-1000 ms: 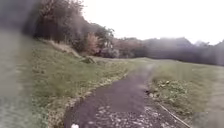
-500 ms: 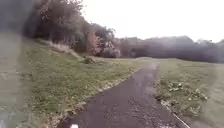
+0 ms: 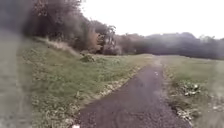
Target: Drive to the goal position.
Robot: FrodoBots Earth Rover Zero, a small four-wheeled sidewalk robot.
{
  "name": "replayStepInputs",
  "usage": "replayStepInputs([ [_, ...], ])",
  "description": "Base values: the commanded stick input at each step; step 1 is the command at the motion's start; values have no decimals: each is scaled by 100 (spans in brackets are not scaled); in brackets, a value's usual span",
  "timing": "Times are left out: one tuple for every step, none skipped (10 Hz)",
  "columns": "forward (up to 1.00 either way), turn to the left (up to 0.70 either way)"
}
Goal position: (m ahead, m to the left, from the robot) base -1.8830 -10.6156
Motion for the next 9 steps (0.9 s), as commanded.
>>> replayStepInputs([
  [100,-20],
  [100,-11],
  [100,-3],
  [100,0],
  [100,0],
  [100,0],
  [100,0],
  [100,-1],
  [100,-8],
])
